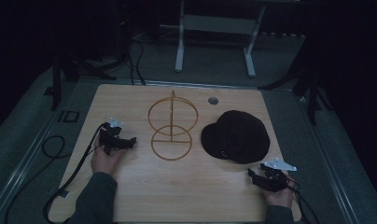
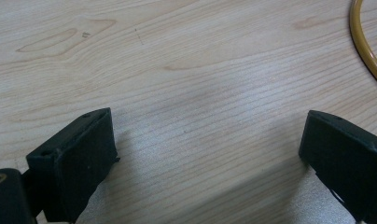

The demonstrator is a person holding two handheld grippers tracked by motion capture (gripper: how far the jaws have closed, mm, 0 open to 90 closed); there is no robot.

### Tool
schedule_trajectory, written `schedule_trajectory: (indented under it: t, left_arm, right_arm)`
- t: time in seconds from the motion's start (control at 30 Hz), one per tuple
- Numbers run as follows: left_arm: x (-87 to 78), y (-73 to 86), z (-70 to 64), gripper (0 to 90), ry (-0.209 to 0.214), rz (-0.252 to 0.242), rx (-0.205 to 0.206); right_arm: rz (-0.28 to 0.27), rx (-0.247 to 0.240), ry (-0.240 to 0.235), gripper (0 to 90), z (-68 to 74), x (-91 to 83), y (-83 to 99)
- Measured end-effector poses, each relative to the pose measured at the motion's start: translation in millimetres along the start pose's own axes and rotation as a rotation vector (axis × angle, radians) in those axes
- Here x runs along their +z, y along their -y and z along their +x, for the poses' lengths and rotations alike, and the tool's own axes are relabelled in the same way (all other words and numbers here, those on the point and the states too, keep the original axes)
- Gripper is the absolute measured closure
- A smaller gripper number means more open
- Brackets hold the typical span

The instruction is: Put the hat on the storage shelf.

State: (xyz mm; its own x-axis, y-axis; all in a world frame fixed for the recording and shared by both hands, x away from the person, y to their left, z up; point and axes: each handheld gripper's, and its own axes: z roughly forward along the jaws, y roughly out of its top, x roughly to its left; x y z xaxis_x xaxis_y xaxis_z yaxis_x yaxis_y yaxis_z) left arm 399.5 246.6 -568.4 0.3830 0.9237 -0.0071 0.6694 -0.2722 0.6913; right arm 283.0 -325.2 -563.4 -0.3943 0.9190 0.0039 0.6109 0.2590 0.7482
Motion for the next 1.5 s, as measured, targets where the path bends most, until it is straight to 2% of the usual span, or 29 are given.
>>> schedule_trajectory:
  t: [0.57, 0.7, 0.9, 1.2, 1.23, 1.5]
  left_arm:
    - [0.0, 0.0, -0.1, 3.3, 0.000, 0.000, -0.001]
    - [0.0, 0.0, 0.0, 3.3, 0.000, 0.000, 0.000]
    - [0.0, 0.0, 0.0, 3.3, 0.000, 0.000, 0.000]
    - [0.0, 0.0, 0.0, 3.3, 0.000, 0.000, 0.000]
    - [0.0, 0.0, 0.0, 3.3, 0.000, 0.000, 0.000]
    - [-0.1, 0.0, 0.1, 3.3, 0.000, 0.002, 0.002]
  right_arm:
    - [0.064, -0.029, -0.031, 38.2, -2.8, 0.6, -8.8]
    - [0.098, -0.043, -0.041, 40.1, -3.1, -0.6, -12.1]
    - [0.123, -0.086, -0.052, 40.8, -0.3, -6.1, -18.4]
    - [0.146, -0.146, -0.078, 40.9, 5.0, -14.0, -36.4]
    - [0.157, -0.166, -0.083, 40.9, 6.1, -16.2, -41.7]
    - [0.171, -0.188, -0.115, 40.6, 7.6, -25.9, -56.3]
